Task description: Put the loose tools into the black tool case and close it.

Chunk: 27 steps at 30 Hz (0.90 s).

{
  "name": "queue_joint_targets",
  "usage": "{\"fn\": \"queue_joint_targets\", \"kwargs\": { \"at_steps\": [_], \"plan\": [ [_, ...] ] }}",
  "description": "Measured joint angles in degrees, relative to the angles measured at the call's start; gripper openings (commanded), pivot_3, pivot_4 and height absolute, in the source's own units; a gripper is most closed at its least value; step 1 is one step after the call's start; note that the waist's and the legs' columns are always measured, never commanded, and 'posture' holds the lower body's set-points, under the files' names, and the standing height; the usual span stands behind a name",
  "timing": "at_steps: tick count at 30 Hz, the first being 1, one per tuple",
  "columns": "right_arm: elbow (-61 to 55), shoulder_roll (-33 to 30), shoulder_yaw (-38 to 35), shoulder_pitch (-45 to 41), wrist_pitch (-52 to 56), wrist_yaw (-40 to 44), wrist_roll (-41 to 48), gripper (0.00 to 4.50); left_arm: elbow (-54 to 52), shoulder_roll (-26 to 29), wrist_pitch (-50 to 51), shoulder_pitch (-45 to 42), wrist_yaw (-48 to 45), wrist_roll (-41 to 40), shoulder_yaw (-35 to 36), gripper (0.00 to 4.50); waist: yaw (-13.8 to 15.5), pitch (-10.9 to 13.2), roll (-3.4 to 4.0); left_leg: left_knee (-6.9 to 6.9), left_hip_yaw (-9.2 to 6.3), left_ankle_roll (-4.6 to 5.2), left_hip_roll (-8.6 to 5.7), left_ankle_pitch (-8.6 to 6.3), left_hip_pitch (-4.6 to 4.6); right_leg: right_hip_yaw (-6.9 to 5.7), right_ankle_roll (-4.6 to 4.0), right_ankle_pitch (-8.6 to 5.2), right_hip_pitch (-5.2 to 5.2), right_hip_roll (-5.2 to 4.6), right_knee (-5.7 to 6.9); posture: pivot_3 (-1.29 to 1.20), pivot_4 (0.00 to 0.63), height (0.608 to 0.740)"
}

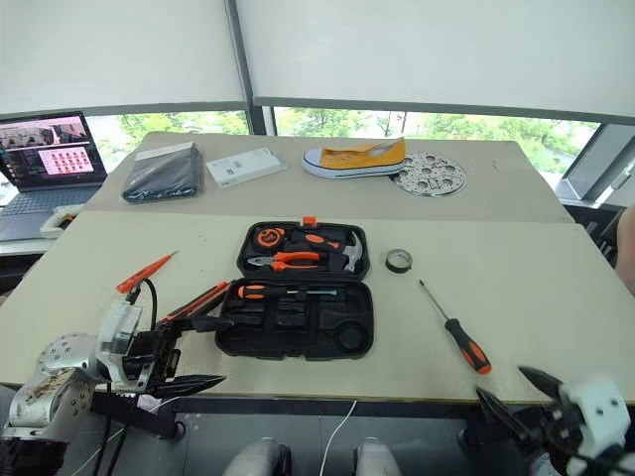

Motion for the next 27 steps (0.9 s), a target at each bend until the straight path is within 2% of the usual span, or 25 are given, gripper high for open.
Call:
{"fn": "queue_joint_targets", "kwargs": {
  "at_steps": [5, 11, 14, 22, 27],
  "plan": [
    [-1.3, -13.5, 6.7, -13.6, 18.5, -5.7, 0.2, 4.5, -3.9, -4.2, -0.7, -0.1, 2.8, 0.0, -1.0, 4.47, 0.2, 0.0, -0.05, 0.02, 0.37, 0.32, -0.29, 0.19, -0.15, -0.04, 0.08, 0.02, -0.07, 0.04, -0.04, 0.0, 0.15, 0.74],
    [1.5, -19.5, 15.6, -25.9, 34.7, -9.3, 0.0, 4.5, -7.9, -6.3, -0.1, -2.1, 7.1, 0.0, -3.1, 4.47, 1.2, 0.1, -0.13, 0.01, 0.36, 0.44, -0.42, 0.11, -0.39, -0.09, 0.45, 0.1, -0.1, 0.04, -0.24, 0.0, 0.15, 0.74],
    [5.1, -20.2, 19.1, -26.7, 37.1, -9.3, -1.3, 3.82, -8.7, -6.3, 0.4, -2.2, 7.7, 0.0, -3.6, 4.5, 1.0, 0.1, -0.14, 0.02, 0.37, 0.52, -0.46, 0.06, -0.43, -0.06, 0.59, 0.08, -0.11, -0.04, -0.26, 0.0, 0.15, 0.74],
    [7.5, -23.3, 20.6, -25.7, 39.7, -7.5, -3.1, 1.11, -7.1, -4.6, -1.2, 0.6, 5.8, 0.0, -1.9, 4.5, 1.0, 0.1, -0.23, 0.07, 0.37, 0.53, -0.37, 0.05, -0.23, -0.09, 0.28, -0.11, 0.05, 0.03, -0.26, 0.0, 0.15, 0.74],
    [10.9, -19.2, 17.2, -21.8, 29.4, -4.7, -5.1, 1.0, -5.5, -4.3, -1.7, 0.0, 6.4, 0.0, -1.1, 4.5, 1.0, 0.0, -0.65, 0.36, 0.36, 0.53, -0.32, 0.05, -0.36, -0.07, 0.42, -0.03, 0.09, -0.02, -0.27, 0.0, 0.15, 0.74]
  ]
}}
